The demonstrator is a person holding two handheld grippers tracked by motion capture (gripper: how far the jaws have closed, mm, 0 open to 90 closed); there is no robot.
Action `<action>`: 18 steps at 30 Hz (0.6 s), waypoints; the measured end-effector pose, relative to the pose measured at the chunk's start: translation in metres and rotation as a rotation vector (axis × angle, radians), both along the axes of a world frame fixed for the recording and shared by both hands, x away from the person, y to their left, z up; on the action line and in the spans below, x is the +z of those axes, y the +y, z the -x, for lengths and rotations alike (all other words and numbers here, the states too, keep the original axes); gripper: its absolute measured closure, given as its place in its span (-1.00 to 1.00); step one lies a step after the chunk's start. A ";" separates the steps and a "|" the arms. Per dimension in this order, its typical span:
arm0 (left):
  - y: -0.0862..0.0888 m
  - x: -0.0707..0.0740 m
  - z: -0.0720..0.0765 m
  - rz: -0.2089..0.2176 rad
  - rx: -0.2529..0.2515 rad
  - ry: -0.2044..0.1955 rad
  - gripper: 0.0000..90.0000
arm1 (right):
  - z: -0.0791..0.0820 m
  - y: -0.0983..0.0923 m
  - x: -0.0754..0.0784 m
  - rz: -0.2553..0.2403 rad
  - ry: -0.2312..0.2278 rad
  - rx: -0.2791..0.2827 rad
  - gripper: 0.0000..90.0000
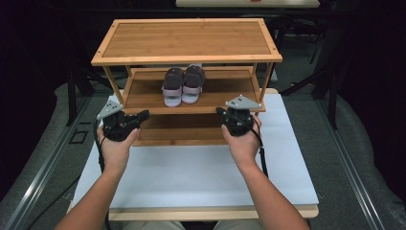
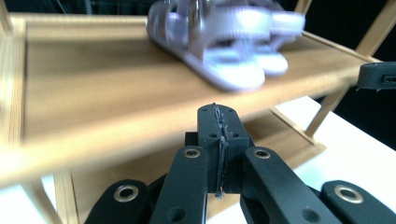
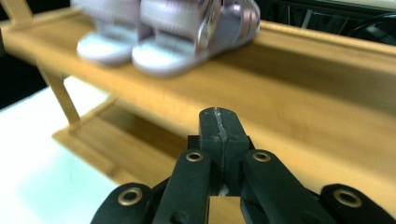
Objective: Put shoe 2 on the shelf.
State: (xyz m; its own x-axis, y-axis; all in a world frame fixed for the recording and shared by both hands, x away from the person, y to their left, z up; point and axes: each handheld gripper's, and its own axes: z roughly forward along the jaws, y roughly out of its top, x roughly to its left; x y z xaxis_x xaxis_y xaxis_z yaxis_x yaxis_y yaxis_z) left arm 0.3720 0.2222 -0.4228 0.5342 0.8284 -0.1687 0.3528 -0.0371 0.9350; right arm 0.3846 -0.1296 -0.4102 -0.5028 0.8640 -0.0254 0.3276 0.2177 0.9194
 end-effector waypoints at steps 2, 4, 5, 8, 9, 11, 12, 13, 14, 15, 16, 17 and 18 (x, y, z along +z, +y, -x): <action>0.006 -0.009 0.011 0.007 -0.008 0.011 0.97 | 0.011 -0.006 -0.009 0.025 0.000 0.005 1.00; 0.016 -0.017 0.024 0.009 0.007 0.005 0.95 | 0.022 -0.014 -0.019 0.032 0.013 0.012 1.00; 0.021 -0.022 0.029 0.008 0.012 0.011 0.95 | 0.026 -0.017 -0.023 0.044 0.022 0.019 1.00; 0.028 -0.040 0.040 0.017 0.014 0.046 0.94 | 0.038 -0.031 -0.039 0.049 0.061 0.027 1.00; 0.029 -0.045 0.044 0.011 0.018 0.050 0.92 | 0.042 -0.035 -0.044 0.049 0.075 0.021 1.00; 0.031 -0.056 0.050 -0.004 0.023 0.059 0.88 | 0.051 -0.041 -0.054 0.064 0.081 0.013 1.00; 0.031 -0.062 0.052 -0.016 0.027 0.065 0.86 | 0.056 -0.044 -0.060 0.065 0.082 0.014 1.00; 0.033 -0.067 0.054 -0.027 0.028 0.075 0.85 | 0.061 -0.046 -0.066 0.070 0.086 0.007 1.00; 0.034 -0.073 0.056 -0.033 0.037 0.082 0.82 | 0.066 -0.047 -0.072 0.075 0.086 0.012 1.00; 0.036 -0.079 0.057 -0.037 0.043 0.085 0.81 | 0.071 -0.048 -0.078 0.084 0.079 0.001 1.00; 0.037 -0.084 0.058 -0.038 0.042 0.094 0.79 | 0.075 -0.050 -0.083 0.094 0.077 -0.009 1.00; 0.037 -0.089 0.058 -0.043 0.041 0.098 0.77 | 0.078 -0.051 -0.089 0.091 0.074 -0.012 1.00; 0.037 -0.094 0.058 -0.051 0.033 0.095 0.73 | 0.081 -0.054 -0.094 0.080 0.075 -0.007 1.00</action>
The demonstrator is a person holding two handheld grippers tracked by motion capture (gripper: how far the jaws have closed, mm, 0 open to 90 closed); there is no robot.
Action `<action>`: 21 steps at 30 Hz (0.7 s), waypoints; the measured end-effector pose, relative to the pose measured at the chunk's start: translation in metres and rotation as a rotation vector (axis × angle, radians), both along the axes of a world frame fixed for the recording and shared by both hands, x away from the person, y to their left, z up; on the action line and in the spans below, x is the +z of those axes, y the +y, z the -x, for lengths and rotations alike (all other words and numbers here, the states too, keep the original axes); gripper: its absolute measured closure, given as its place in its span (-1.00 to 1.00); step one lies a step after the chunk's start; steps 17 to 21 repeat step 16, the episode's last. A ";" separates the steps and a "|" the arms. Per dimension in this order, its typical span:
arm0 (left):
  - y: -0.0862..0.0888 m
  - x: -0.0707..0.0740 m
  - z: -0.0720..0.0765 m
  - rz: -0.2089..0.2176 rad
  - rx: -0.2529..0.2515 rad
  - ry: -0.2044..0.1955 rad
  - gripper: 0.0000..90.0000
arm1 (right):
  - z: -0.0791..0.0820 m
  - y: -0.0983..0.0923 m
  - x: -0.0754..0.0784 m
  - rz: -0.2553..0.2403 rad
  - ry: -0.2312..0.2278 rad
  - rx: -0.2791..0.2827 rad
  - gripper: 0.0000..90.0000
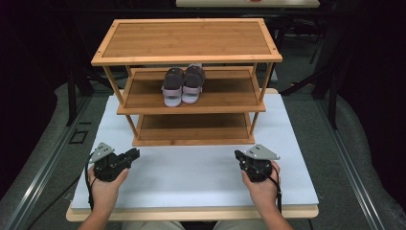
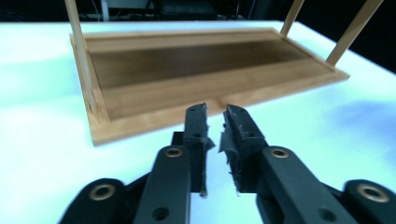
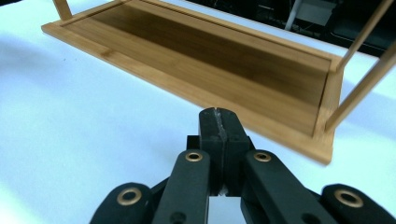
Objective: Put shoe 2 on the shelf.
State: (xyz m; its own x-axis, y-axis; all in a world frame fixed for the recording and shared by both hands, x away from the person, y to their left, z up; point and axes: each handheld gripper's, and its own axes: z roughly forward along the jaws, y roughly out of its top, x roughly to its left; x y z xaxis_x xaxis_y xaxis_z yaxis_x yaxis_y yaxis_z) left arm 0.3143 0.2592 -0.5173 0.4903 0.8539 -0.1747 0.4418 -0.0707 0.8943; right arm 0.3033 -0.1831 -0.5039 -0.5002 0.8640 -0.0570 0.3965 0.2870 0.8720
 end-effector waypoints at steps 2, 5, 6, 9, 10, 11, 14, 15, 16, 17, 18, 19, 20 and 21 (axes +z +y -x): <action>-0.001 -0.010 -0.004 -0.037 -0.034 -0.012 0.62 | 0.002 -0.001 -0.010 -0.022 -0.007 -0.014 0.95; 0.000 -0.019 -0.009 0.026 -0.048 0.026 0.57 | 0.000 -0.001 -0.025 -0.061 -0.003 -0.012 0.94; 0.001 -0.021 -0.010 0.026 -0.045 0.029 0.55 | -0.001 0.001 -0.029 -0.034 0.013 -0.033 0.94; 0.000 -0.026 -0.011 0.012 -0.035 0.033 0.46 | -0.003 0.001 -0.036 -0.029 0.016 -0.020 0.93; 0.000 -0.029 -0.011 0.014 -0.030 0.039 0.43 | -0.003 0.001 -0.038 -0.043 0.027 -0.030 0.90; 0.000 -0.031 -0.012 0.007 -0.025 0.045 0.39 | -0.003 0.000 -0.041 -0.057 0.022 -0.035 0.83; -0.002 -0.036 -0.013 -0.009 -0.008 0.050 0.29 | -0.003 -0.001 -0.045 -0.038 0.015 -0.063 0.74; -0.003 -0.036 -0.013 -0.006 -0.003 0.046 0.25 | -0.003 -0.002 -0.047 -0.053 0.012 -0.050 0.68; -0.003 -0.036 -0.013 -0.003 0.002 0.041 0.22 | -0.003 -0.003 -0.048 -0.061 -0.005 -0.049 0.61; -0.003 -0.036 -0.013 -0.003 0.002 0.041 0.22 | -0.003 -0.003 -0.048 -0.061 -0.005 -0.049 0.61; -0.003 -0.036 -0.013 -0.003 0.002 0.041 0.22 | -0.003 -0.003 -0.048 -0.061 -0.005 -0.049 0.61; -0.003 -0.036 -0.013 -0.003 0.002 0.041 0.22 | -0.003 -0.003 -0.048 -0.061 -0.005 -0.049 0.61; -0.003 -0.036 -0.013 -0.003 0.002 0.041 0.22 | -0.003 -0.003 -0.048 -0.061 -0.005 -0.049 0.61; -0.003 -0.036 -0.013 -0.003 0.002 0.041 0.22 | -0.003 -0.003 -0.048 -0.061 -0.005 -0.049 0.61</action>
